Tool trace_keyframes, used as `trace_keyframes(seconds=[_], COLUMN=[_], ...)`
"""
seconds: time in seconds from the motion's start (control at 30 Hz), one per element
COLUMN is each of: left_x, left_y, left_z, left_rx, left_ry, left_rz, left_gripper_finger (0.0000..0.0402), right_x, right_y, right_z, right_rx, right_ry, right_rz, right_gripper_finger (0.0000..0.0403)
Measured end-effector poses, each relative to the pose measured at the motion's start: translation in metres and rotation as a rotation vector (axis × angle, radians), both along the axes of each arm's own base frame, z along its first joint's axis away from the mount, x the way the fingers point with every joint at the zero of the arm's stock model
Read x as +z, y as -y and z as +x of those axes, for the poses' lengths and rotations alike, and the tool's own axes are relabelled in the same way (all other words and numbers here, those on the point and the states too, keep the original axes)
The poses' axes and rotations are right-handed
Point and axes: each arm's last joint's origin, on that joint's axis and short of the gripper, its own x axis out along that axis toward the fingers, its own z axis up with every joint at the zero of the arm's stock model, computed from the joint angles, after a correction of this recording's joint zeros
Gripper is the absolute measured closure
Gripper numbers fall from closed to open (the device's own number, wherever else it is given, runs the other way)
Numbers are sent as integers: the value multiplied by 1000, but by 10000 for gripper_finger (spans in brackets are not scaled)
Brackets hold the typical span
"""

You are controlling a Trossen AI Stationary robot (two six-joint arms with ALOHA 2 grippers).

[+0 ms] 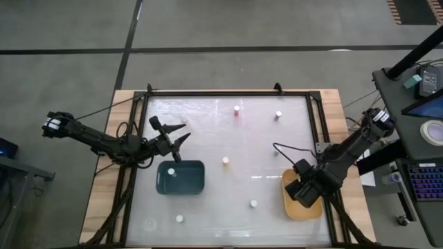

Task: Pick and place medicine bottles into bin by pill shape (circle, oval)
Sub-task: Put the white bottled tablets into the green bin

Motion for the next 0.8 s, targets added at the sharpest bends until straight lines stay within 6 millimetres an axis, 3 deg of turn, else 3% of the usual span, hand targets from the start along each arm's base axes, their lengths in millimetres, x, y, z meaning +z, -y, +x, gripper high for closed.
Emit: trace_keyframes(seconds=[0.27,0.53,0.8], left_x=[0,5,16], left_y=[0,0,0], left_z=[0,1,2], left_rx=[0,-12,-47], left_ry=[1,59,194], left_rz=[-1,-78,-280], left_gripper_finger=[242,242,242], right_x=[34,66,70], right_y=[0,14,21], right_z=[13,37,47], right_rx=[12,199,453], right_ry=[185,373,427], right_rz=[-16,-216,-494], right_gripper_finger=[193,194,206])
